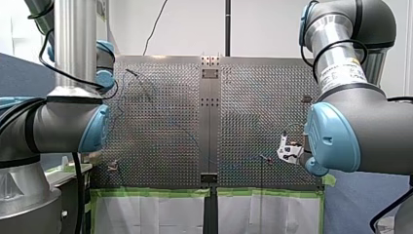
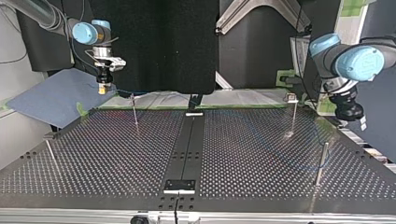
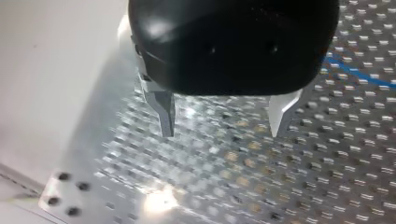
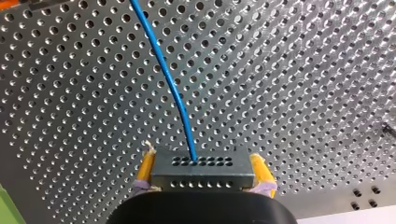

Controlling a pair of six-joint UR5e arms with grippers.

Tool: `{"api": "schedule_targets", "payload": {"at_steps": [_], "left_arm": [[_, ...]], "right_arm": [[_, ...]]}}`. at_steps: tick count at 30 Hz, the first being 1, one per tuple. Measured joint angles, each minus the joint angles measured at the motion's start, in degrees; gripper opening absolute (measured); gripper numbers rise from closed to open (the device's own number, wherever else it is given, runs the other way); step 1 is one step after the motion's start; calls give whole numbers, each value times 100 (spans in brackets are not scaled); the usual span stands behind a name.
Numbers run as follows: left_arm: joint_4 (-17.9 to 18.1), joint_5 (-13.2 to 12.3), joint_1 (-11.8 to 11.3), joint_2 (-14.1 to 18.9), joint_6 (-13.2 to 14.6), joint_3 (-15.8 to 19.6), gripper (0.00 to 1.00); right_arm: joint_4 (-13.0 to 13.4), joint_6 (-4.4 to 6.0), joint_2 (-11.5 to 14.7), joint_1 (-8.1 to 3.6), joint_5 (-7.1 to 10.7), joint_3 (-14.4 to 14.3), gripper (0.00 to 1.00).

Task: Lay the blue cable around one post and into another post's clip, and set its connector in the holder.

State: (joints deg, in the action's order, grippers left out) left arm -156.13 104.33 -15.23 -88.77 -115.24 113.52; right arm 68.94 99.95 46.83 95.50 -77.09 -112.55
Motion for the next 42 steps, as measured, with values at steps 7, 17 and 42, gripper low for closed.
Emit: {"api": "schedule_targets", "payload": {"at_steps": [7, 17, 42], "left_arm": [[-376, 196, -6, 376, 157, -376, 100], [-858, -85, 17, 860, 263, -859, 100], [-2141, -1324, 381, 2143, 614, -2142, 100]], "right_arm": [[-11, 7, 1, 0, 2, 0, 0], [4, 43, 4, 0, 9, 0, 0], [22, 52, 2, 0, 9, 0, 0]]}}
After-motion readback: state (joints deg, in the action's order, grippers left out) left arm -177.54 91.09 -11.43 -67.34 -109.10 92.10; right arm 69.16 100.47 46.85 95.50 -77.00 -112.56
